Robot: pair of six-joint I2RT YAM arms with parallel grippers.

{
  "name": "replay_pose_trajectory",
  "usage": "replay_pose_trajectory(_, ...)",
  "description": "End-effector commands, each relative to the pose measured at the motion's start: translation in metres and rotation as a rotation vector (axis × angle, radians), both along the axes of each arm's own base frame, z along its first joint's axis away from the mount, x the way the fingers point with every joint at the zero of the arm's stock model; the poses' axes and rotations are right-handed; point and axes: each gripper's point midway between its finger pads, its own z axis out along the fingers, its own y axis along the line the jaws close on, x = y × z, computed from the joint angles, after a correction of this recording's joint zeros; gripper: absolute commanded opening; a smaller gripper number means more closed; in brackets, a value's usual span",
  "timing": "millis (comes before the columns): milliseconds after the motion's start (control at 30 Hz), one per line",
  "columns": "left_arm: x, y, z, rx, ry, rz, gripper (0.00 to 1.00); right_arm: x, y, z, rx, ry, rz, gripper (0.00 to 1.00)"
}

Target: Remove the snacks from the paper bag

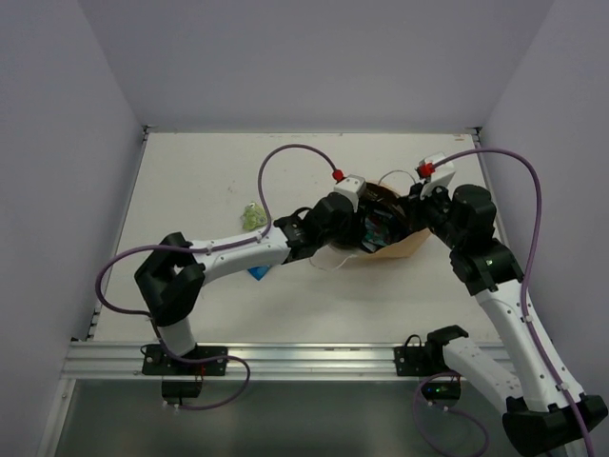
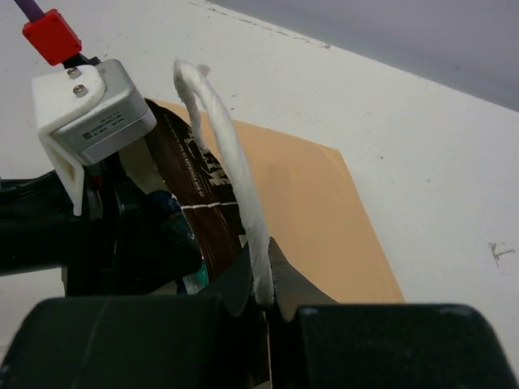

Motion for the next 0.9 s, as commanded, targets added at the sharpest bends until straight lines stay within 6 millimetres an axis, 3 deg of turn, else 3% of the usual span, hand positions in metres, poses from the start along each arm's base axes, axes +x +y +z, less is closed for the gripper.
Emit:
replay_pose_trajectory(0, 0.021, -0.007, 0.03, -0.051, -0.07, 0.058, 0.45, 0.001, -0.004, 0.01, 0.001, -0.05, -0.022, 0.0)
replay_pose_trajectory(100, 0.023, -0.009, 0.041, -0.064, -0.094, 0.053, 0.21, 0.001, -0.004, 0.01, 0.001, -0.051, -0.023, 0.0)
replay_pose_trajectory(133, 0.023, -0.009, 0.045, -0.068, -0.103, 0.048, 0.09, 0.001, -0.004, 0.009, 0.0, -0.05, -0.023, 0.0)
replay_pose_trajectory(167, 0.021, -0.005, 0.059, -0.082, -0.121, 0.049, 0.03, 0.002, -0.005, 0.01, -0.001, -0.051, -0.026, 0.0)
replay_pose_trajectory(333, 0.013, 0.022, 0.111, -0.109, -0.208, 0.068, 0.0, 0.004, -0.005, 0.009, -0.005, -0.047, -0.028, 0.0)
replay_pose_trajectory(500, 0.01, 0.054, 0.142, -0.128, -0.243, 0.094, 0.0, 0.007, -0.004, 0.008, -0.011, -0.036, -0.031, 0.0)
replay_pose_trajectory(600, 0.012, 0.091, 0.167, -0.114, -0.281, 0.146, 0.0, 0.007, -0.007, 0.007, -0.02, -0.036, -0.043, 0.0)
replay_pose_trajectory(733, 0.023, 0.169, 0.196, -0.085, -0.309, 0.268, 0.0, 0.009, -0.012, 0.006, -0.035, -0.038, -0.067, 0.0)
replay_pose_trajectory(767, 0.033, 0.194, 0.201, -0.073, -0.321, 0.327, 0.0, 0.009, -0.012, 0.005, -0.037, -0.035, -0.068, 0.0)
replay_pose_trajectory(867, 0.04, 0.242, 0.231, -0.036, -0.398, 0.426, 0.0, 0.011, -0.014, 0.005, -0.04, -0.038, -0.078, 0.0)
